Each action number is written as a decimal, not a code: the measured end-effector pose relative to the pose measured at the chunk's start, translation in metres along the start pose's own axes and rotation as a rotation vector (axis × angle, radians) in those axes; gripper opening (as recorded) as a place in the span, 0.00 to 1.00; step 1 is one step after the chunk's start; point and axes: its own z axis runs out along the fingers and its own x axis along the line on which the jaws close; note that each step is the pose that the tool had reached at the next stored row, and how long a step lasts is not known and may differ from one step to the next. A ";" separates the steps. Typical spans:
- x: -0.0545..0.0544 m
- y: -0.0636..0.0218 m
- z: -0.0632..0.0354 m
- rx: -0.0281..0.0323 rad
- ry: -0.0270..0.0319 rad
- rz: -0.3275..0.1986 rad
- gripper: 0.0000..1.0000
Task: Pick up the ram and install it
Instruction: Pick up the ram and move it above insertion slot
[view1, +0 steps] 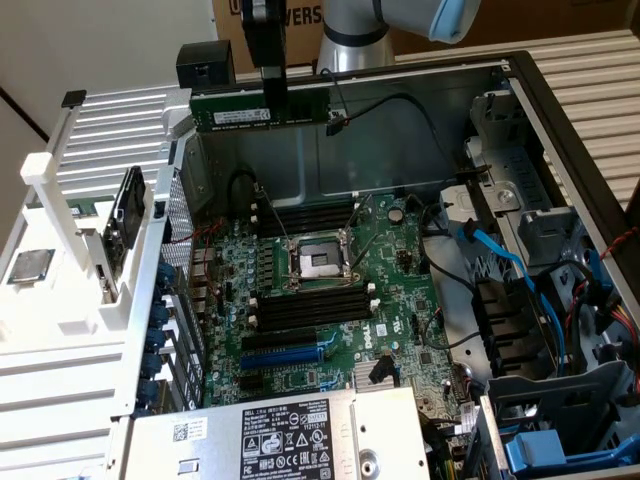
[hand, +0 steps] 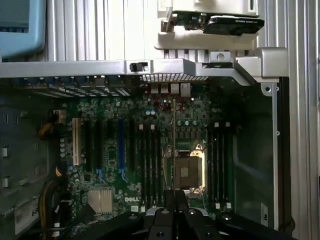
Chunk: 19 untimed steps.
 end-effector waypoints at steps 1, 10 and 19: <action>0.000 -0.0046 0.0008 -0.0003 0.0002 0.000 0.12; 0.002 -0.0196 0.0117 -0.0006 0.0022 0.000 0.12; 0.014 -0.0198 0.0256 0.0006 0.0010 0.000 0.12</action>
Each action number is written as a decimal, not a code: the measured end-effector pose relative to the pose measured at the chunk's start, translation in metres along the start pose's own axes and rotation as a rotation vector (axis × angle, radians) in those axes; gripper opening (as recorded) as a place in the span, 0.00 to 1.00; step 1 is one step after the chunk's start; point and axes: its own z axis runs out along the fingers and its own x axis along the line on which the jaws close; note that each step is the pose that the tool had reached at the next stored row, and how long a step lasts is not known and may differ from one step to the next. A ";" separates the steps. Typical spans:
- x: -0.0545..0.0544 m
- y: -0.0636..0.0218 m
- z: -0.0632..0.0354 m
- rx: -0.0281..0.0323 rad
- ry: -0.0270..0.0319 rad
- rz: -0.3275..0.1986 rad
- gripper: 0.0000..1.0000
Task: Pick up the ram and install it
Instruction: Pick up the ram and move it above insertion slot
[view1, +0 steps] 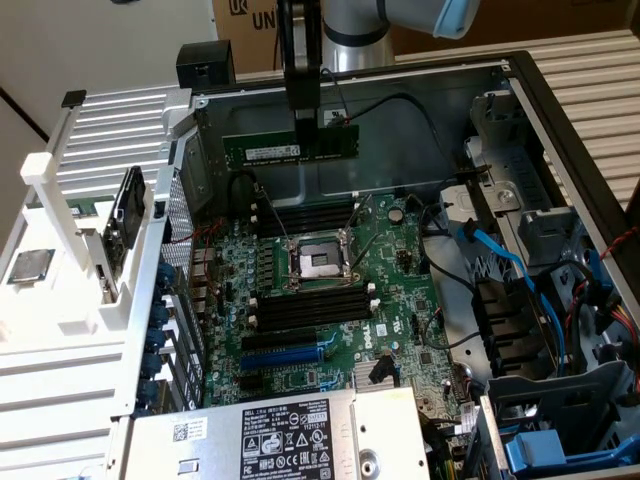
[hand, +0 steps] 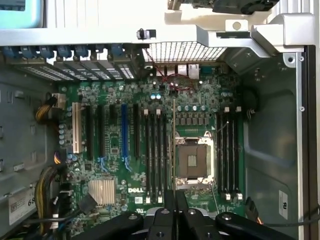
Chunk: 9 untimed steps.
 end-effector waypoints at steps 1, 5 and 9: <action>0.007 -0.0007 0.0033 0.0000 -0.0050 0.000 0.12; 0.021 -0.0050 0.0107 -0.0012 -0.0314 0.000 0.12; 0.024 -0.0091 0.0247 -0.0017 -0.0424 0.002 0.12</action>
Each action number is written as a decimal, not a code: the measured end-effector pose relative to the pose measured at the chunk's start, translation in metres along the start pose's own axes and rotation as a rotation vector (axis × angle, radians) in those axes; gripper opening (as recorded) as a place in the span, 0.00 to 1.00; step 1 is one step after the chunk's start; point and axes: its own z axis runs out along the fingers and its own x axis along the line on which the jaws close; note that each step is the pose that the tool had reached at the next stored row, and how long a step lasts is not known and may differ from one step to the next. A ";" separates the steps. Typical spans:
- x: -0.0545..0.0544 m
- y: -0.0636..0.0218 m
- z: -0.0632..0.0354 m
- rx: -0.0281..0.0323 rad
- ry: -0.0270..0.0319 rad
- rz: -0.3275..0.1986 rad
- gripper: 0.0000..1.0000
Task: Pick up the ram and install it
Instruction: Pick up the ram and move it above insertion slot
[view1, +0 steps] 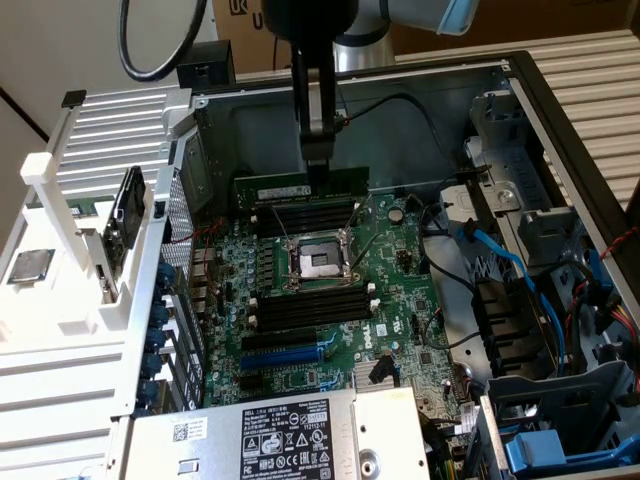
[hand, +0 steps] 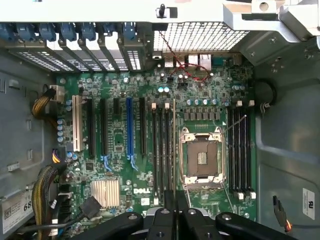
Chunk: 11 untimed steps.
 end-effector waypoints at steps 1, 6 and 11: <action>0.000 -0.0002 0.0037 0.0000 -0.0001 0.000 0.12; 0.000 -0.0012 0.0202 0.0000 0.0001 0.000 0.12; -0.006 -0.0020 0.0332 0.0001 0.0010 0.000 0.12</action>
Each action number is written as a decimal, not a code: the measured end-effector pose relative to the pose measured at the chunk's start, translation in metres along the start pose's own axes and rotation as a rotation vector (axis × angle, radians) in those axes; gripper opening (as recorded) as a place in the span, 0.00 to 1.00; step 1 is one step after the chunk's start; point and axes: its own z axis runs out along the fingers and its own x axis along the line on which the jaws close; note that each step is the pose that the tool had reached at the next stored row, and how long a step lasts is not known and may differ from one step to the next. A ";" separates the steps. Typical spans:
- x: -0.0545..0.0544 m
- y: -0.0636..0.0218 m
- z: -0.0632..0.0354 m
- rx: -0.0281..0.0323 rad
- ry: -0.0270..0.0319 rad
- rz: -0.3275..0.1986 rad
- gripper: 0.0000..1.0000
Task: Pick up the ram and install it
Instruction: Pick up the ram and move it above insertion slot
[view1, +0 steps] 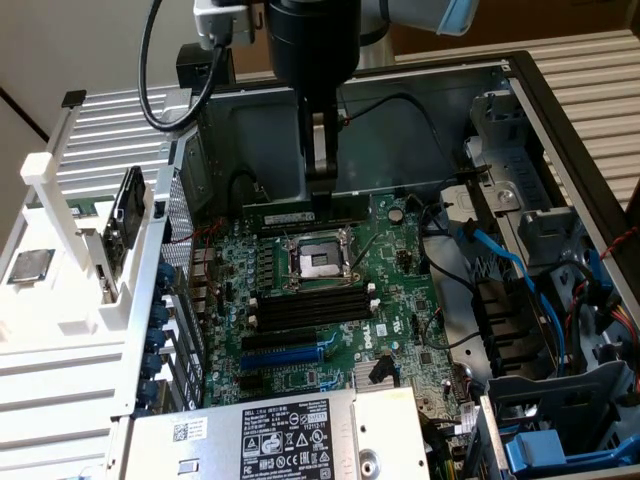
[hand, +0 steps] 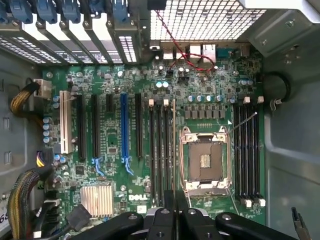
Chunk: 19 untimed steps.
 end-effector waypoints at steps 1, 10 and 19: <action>-0.003 0.0001 0.0015 0.0000 0.0018 0.000 0.12; -0.010 0.0004 0.0130 0.0014 0.0311 0.000 0.12; -0.007 0.0003 0.0200 0.0013 0.0314 0.000 0.12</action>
